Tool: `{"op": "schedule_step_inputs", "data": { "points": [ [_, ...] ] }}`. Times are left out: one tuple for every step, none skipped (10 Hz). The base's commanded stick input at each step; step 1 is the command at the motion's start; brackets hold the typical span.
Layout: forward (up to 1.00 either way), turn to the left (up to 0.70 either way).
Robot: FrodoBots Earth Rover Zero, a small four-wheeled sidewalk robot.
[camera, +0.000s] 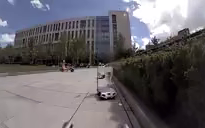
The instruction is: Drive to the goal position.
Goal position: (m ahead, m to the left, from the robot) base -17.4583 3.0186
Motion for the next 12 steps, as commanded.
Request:
{"op": "schedule_step_inputs", "data": {
  "points": [
    [0.06,0.00],
    [0.06,0.00],
    [0.06,0.00],
    [0.06,0.00],
    [0.06,0.00],
    [0.06,0.00],
    [0.06,0.00],
    [0.06,0.00],
    [0.06,0.00],
    [0.06,0.00],
    [0.06,0.00],
    [0.06,0.00]
  ]
}}
